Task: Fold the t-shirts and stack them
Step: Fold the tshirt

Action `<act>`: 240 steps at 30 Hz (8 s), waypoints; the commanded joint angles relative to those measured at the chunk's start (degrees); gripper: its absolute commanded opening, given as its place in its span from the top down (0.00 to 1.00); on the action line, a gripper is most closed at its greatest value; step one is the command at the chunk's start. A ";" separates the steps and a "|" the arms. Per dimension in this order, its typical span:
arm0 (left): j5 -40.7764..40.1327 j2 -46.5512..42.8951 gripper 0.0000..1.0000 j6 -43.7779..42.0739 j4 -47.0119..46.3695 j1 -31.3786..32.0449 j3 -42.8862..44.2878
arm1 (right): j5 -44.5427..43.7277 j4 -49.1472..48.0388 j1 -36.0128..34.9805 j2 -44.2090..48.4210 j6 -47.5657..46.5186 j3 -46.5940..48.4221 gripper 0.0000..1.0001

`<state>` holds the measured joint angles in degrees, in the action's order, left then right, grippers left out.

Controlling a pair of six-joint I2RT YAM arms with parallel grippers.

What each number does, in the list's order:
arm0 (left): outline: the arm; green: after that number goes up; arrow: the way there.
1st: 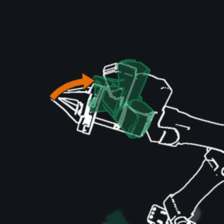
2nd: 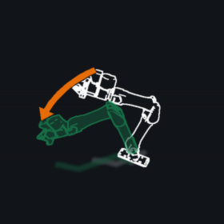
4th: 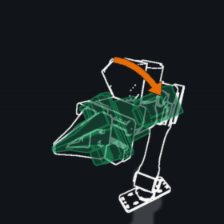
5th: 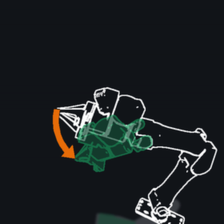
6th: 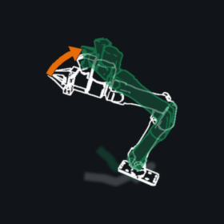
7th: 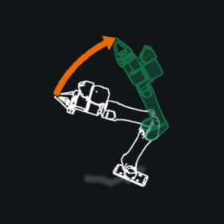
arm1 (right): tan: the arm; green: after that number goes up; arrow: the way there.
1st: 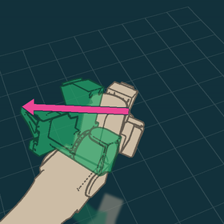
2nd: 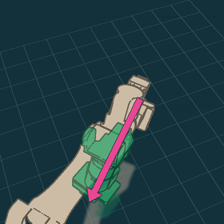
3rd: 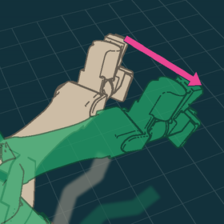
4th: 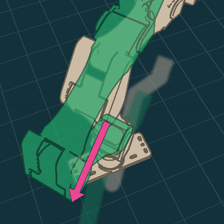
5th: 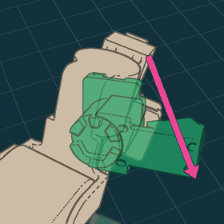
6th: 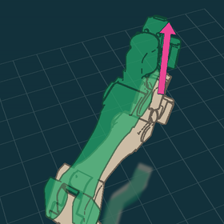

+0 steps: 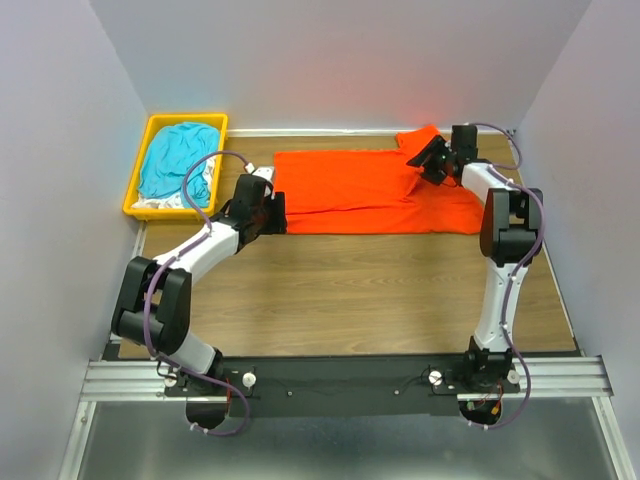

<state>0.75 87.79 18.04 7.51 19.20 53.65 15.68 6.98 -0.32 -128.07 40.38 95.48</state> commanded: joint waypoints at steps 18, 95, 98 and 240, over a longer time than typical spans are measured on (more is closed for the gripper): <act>-1.63 -1.74 0.34 -0.02 0.40 0.14 -1.35 | -8.32 0.05 -0.21 9.42 -4.70 -7.41 0.36; 0.83 15.48 0.83 3.67 1.54 -0.83 2.69 | 17.81 -9.53 -24.82 -7.19 -7.60 -0.48 0.91; 0.83 15.31 0.83 3.49 1.63 -0.92 2.43 | 14.75 -9.45 -24.64 -7.54 -7.86 0.49 0.87; 1.18 39.73 0.45 -6.53 18.68 -10.85 47.07 | -5.93 14.55 15.08 37.81 -19.64 -33.52 0.53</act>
<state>0.23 125.05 12.01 23.49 8.01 98.87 10.13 20.25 14.96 -91.07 21.91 62.70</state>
